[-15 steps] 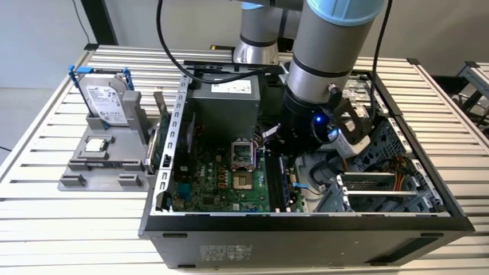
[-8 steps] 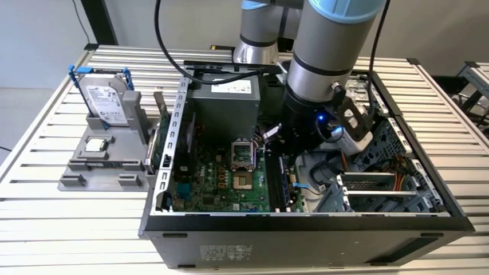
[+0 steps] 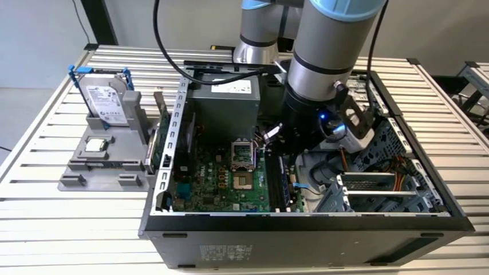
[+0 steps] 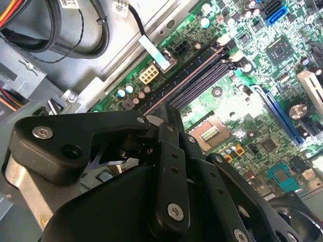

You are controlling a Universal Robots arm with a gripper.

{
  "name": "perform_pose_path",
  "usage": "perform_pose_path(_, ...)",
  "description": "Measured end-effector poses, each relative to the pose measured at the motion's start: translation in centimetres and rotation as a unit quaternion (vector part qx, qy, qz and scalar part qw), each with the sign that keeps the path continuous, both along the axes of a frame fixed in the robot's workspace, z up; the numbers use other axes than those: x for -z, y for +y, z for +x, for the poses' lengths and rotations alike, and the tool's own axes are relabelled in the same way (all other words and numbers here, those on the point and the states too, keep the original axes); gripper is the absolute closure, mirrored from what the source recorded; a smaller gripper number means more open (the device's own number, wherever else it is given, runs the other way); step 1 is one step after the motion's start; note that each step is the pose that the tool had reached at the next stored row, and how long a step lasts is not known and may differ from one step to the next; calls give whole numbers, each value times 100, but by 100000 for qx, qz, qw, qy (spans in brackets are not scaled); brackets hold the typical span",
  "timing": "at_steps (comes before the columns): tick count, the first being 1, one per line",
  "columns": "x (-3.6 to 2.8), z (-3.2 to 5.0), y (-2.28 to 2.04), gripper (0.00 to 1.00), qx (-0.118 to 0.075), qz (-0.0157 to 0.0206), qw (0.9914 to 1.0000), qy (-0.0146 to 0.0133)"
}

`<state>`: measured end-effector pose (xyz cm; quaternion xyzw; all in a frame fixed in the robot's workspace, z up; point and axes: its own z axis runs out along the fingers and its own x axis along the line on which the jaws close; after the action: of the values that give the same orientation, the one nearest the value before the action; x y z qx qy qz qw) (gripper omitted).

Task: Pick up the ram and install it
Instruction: 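Insert the ram into the slot, then press down the ram until it locks into place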

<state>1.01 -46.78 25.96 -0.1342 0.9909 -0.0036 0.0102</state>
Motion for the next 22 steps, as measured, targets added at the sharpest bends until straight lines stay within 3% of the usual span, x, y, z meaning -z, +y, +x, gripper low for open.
perform_pose_path(9, -23, 0, 0, 100, -3343, 9, 99944, -6)
perform_pose_path(22, -37, -1, 0, 100, -7587, 0, 99712, -20)
